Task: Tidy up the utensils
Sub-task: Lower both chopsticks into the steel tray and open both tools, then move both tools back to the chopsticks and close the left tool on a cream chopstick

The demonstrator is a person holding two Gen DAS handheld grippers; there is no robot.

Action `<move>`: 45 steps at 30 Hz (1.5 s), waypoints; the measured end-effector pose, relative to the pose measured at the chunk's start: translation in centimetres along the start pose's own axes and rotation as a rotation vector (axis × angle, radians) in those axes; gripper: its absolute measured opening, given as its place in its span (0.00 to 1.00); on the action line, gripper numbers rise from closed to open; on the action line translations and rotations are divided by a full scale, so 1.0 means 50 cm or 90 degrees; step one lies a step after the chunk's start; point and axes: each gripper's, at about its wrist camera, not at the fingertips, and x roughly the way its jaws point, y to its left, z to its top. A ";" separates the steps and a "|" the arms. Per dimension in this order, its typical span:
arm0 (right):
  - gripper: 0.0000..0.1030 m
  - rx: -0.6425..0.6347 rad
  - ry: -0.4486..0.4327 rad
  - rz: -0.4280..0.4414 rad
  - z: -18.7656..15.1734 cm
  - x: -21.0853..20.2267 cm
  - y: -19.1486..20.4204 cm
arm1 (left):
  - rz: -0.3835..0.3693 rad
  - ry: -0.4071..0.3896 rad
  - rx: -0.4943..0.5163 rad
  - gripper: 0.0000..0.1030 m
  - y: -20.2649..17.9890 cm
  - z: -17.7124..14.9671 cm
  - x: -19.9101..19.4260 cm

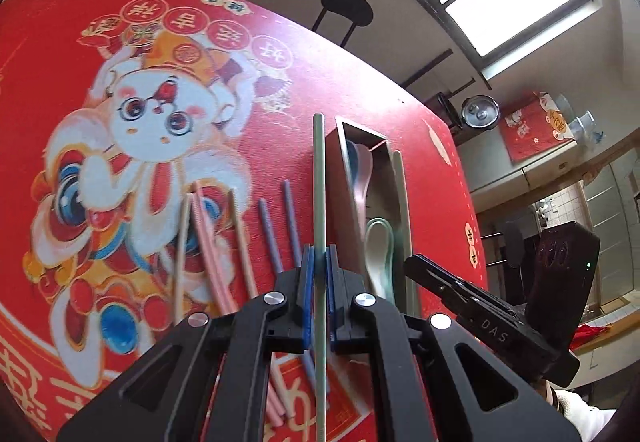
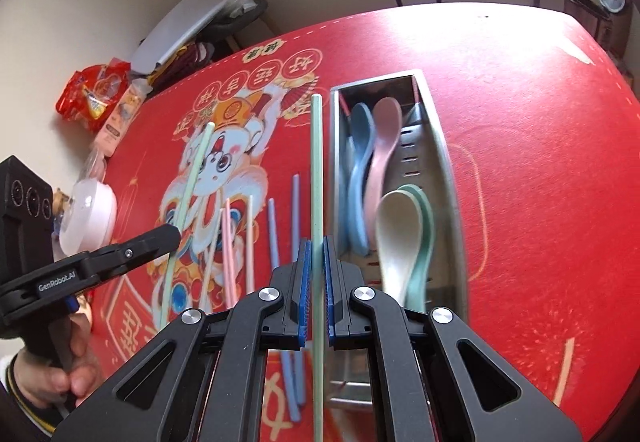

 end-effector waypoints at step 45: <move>0.32 -0.041 0.028 -0.010 0.009 -0.006 -0.005 | 0.228 -0.044 0.111 0.93 0.023 0.002 -0.026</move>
